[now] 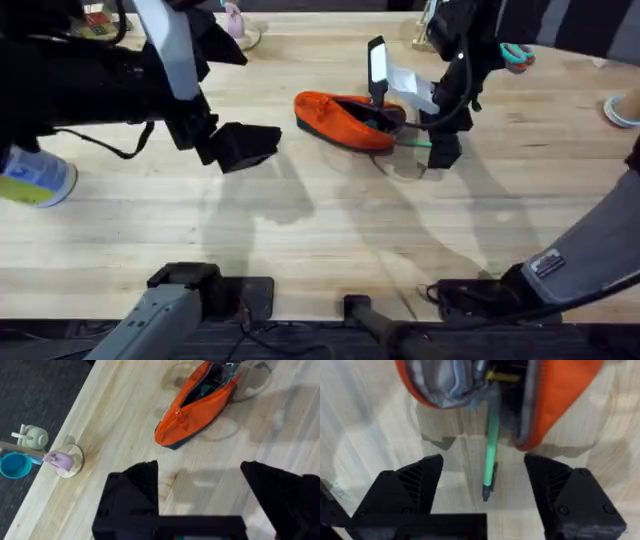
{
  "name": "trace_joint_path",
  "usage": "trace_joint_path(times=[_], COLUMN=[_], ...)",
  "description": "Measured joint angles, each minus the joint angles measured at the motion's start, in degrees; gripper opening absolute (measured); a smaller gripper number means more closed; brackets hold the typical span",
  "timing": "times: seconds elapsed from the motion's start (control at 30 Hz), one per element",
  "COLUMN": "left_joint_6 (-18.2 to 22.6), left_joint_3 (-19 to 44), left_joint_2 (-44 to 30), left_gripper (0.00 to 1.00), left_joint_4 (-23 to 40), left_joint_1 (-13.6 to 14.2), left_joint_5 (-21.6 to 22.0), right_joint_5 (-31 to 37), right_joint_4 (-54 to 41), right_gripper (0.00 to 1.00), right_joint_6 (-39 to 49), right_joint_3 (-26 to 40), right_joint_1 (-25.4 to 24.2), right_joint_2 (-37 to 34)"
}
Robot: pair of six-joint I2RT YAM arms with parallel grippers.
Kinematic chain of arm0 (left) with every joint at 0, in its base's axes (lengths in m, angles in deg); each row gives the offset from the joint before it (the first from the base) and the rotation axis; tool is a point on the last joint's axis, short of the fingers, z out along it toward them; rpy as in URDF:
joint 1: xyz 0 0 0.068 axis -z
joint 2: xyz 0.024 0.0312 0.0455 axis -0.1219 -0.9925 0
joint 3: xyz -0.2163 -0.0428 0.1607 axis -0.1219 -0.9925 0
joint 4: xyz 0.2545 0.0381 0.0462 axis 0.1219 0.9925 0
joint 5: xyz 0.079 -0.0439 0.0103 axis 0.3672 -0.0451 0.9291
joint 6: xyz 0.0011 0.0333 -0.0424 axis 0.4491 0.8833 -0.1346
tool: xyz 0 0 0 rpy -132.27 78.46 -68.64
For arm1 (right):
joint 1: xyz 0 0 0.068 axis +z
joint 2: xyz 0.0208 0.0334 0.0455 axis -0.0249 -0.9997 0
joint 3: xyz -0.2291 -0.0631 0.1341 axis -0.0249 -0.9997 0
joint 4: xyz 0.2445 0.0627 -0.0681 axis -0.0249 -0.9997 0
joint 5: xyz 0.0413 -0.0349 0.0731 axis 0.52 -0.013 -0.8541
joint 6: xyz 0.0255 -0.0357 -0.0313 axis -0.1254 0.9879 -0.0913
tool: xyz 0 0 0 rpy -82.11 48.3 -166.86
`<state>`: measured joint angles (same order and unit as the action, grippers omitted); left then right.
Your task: Unzip the bag, pick up the pens from the table one at a time and place them inside, then zip the bag closed.
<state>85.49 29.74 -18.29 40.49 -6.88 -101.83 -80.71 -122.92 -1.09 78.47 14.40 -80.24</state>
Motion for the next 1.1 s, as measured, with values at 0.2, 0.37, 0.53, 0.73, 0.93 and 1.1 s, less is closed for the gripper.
trace_joint_path(times=[0.2, 0.37, 0.53, 0.73, 0.93, 1.1], left_joint_6=[0.01, -0.01, 0.01, 0.00, 0.01, 0.00], left_joint_3=[0.00, 0.00, 0.00, 0.00, 0.00, 0.00], left_joint_2=[0.01, 0.01, 0.01, 0.01, 0.01, 0.01], left_gripper=[0.993, 0.993, 0.994, 0.993, 0.993, 0.993], left_joint_4=[0.00, 0.00, 0.00, -0.01, 0.00, -0.01], left_joint_1=[0.00, 0.00, 0.00, 0.00, 0.00, 0.00], left_joint_5=[0.00, 0.00, -0.02, -0.02, 0.00, 0.00], right_joint_5=[0.00, 0.00, -0.48, -0.50, -0.55, -0.62], right_joint_4=[-0.50, -1.08, -1.52, -1.50, -1.52, -1.50], right_gripper=[0.931, 0.247, 0.039, 0.034, 0.030, 0.031], right_joint_6=[-2.06, -4.78, -5.93, -7.19, -8.19, -8.87], right_joint_3=[0.04, 0.02, -0.02, -0.04, -0.04, -0.07], right_joint_1=[0.07, 0.07, 0.09, 0.09, 0.09, 0.09], right_joint_2=[0.00, -0.92, -1.25, -1.25, -1.25, -1.13])
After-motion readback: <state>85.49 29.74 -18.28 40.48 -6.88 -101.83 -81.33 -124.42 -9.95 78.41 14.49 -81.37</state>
